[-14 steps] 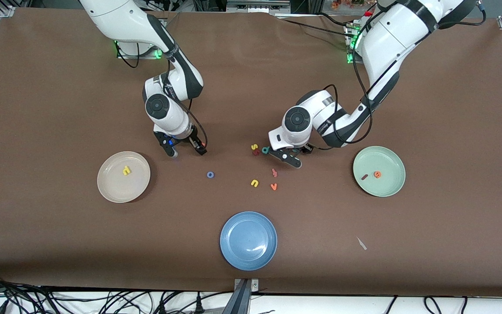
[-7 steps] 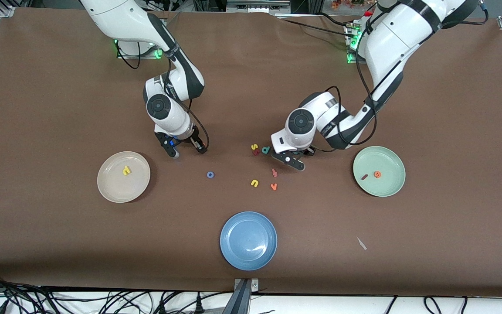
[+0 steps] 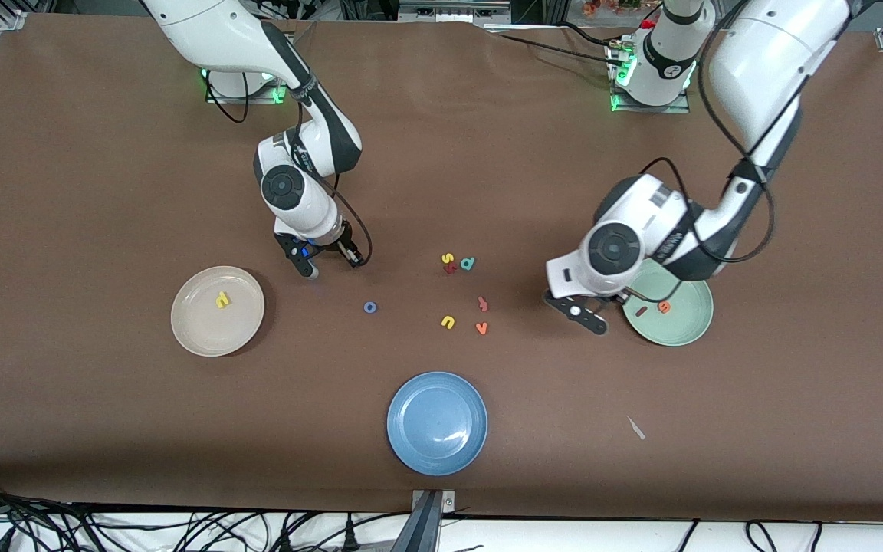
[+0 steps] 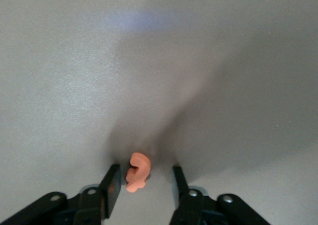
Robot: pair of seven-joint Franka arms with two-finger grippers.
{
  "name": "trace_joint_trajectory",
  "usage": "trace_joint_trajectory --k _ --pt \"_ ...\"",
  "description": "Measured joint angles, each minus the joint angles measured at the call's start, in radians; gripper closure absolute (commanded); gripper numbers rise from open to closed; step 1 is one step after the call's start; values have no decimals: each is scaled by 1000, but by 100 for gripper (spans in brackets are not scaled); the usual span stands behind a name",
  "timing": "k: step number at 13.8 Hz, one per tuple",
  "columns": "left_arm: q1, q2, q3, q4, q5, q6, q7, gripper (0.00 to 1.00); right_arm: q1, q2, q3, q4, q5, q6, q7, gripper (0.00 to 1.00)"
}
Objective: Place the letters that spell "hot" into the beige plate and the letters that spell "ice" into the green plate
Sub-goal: 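Carry the teal letter to the green plate and open the left gripper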
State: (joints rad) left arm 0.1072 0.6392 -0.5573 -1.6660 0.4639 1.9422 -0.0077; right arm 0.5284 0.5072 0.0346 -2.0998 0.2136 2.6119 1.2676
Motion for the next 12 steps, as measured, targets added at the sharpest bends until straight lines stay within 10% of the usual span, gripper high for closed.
trace_joint_trajectory --k 5,8,12 --pt "188 9 7 -10 0 -2 231 75 3 -3 0 2 -26 -11 0 86" --pt "208 41 6 -15 0 -1 236 0 3 -1 0 10 -40 -22 0 95" --pt "204 43 -11 -9 0 -1 235 0 3 24 -15 87 -115 -142 0 100"
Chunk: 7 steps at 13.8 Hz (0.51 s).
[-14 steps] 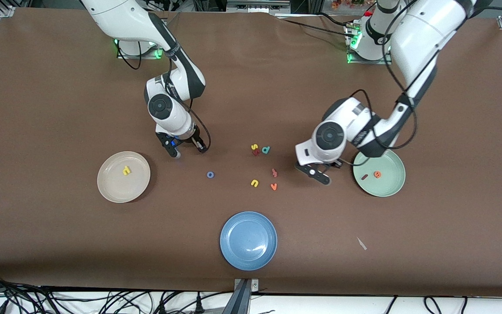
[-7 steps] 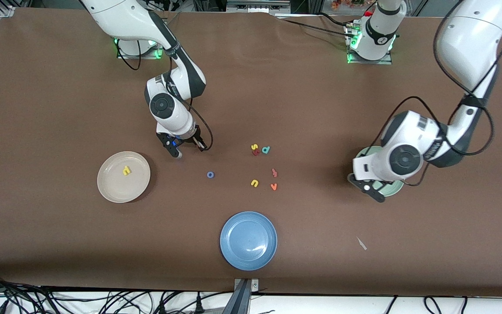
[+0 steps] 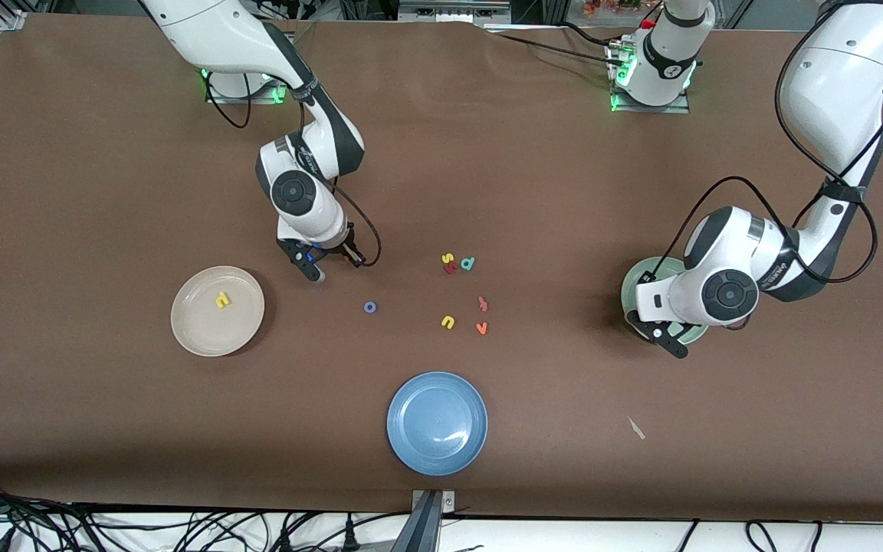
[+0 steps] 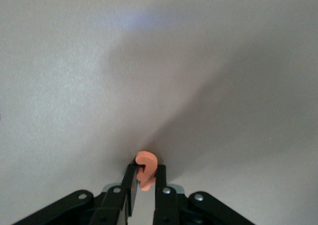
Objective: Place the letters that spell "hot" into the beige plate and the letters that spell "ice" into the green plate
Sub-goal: 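Carry the teal letter to the green plate and open the left gripper, then drop the orange letter on the cream plate while the left gripper withdraws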
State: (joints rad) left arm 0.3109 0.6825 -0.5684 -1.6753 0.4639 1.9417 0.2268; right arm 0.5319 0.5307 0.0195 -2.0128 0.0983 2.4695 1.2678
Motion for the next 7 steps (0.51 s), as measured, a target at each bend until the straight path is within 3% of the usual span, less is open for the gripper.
trace_joint_trajectory --k 3,7 --pt "-2 -25 -44 26 -4 -44 -15 0 0 5 -31 55 -86 -86 -25 100" --pt "-6 -61 -128 199 -52 -306 -73 0 0 -40 -136 86 -106 -228 -286 100"
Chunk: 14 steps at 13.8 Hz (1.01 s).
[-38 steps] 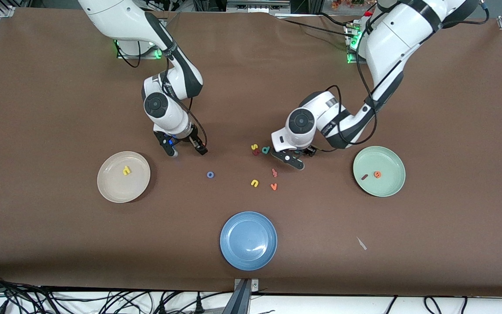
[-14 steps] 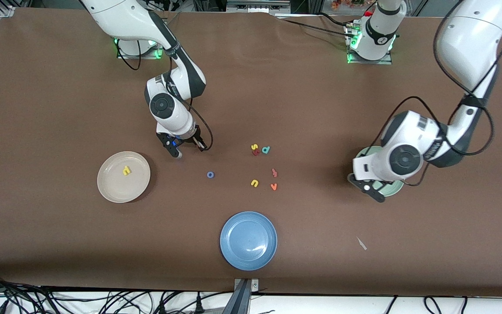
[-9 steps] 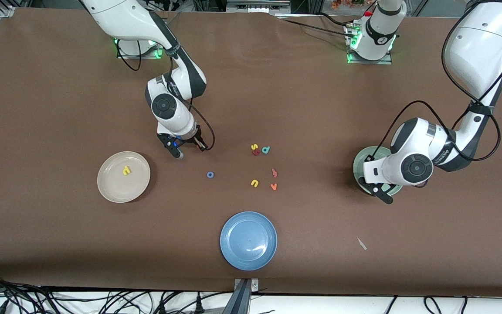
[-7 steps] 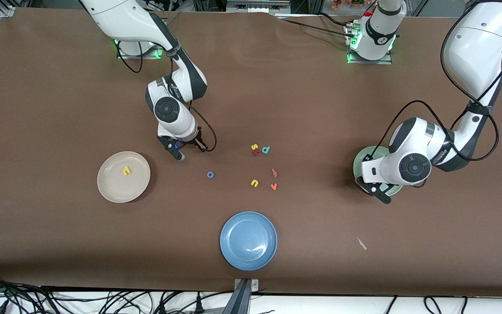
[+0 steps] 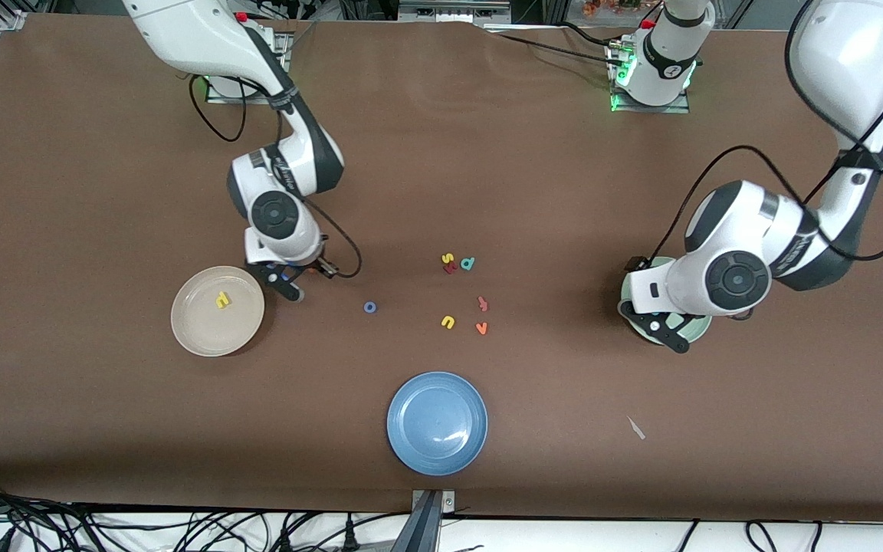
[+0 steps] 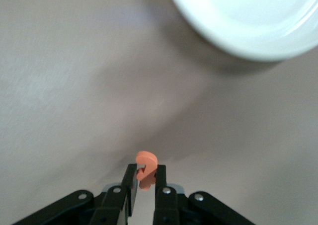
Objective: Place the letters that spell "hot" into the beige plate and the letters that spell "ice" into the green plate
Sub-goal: 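Drop the orange letter on the cream plate while the left gripper withdraws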
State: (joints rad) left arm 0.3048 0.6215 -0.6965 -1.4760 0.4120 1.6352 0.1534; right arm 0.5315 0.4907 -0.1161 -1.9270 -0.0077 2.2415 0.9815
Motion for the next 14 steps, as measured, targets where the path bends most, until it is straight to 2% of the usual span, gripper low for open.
trace_joint_trajectory --k 3,6,8,9,10,11,12,14 --pt "-20 -13 -22 153 -3 -165 -14 0 -2 -64 -112 1 0 -83 -260 100" --pt "-55 -27 -36 275 -5 -269 -15 0 -5 -86 -208 -15 1 -94 -455 100" --pt "-99 -82 4 309 -6 -284 -27 0 -15 -82 -244 -27 16 -69 -548 100" --pt "-130 -122 62 312 -31 -284 -29 0 -33 -75 -251 -32 50 -44 -607 100" --pt "-174 -165 157 311 -108 -284 -29 0 -58 -63 -254 -37 94 -18 -673 74" --pt "-218 -204 268 307 -207 -280 -29 0 -81 -49 -255 -38 131 -1 -726 20" --pt "-256 -238 381 296 -302 -261 -29 0 -97 -37 -255 -37 157 8 -755 0" --pt "-321 -307 573 234 -406 -190 -25 0 -108 -30 -255 -33 179 10 -770 0"
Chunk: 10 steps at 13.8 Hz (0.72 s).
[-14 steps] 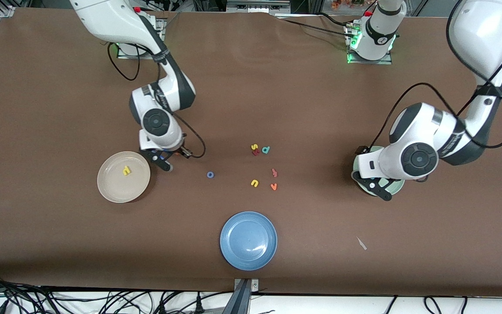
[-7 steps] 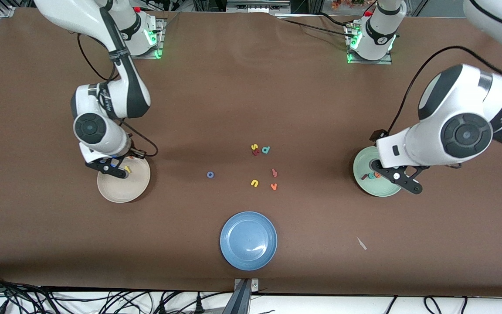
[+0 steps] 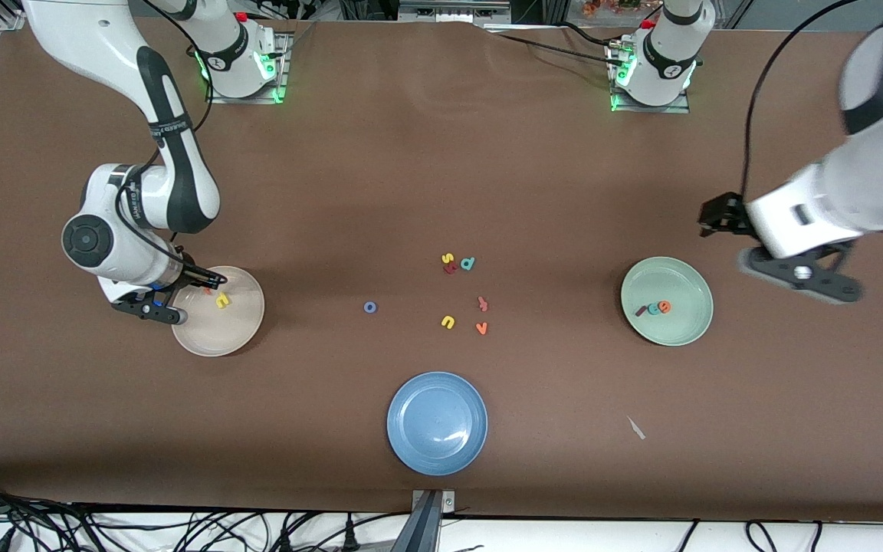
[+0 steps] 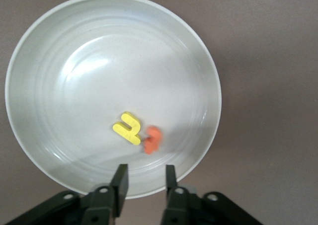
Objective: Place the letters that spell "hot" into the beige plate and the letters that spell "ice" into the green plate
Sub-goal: 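Drop the orange letter on the cream plate while the left gripper withdraws, then reach and grasp the blue ring letter with the right gripper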
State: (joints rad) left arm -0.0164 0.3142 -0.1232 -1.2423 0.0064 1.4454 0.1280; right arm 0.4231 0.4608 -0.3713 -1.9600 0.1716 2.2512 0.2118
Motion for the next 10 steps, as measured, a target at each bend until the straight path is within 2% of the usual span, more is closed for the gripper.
trace_joint_trajectory --k 1,3,7,10 --pt "-21 -38 55 -41 -12 28 -1 0 1 0 3 7 4 -2 0 0" --pt "-41 -119 90 -115 0 47 -44 0 11 0 10 50 10 -45 29 0" --pt "-83 -296 92 -309 42 88 -167 0 87 12 21 168 55 -140 156 0" --pt "-85 -302 95 -339 42 112 -179 0 185 64 25 228 112 -141 265 0"
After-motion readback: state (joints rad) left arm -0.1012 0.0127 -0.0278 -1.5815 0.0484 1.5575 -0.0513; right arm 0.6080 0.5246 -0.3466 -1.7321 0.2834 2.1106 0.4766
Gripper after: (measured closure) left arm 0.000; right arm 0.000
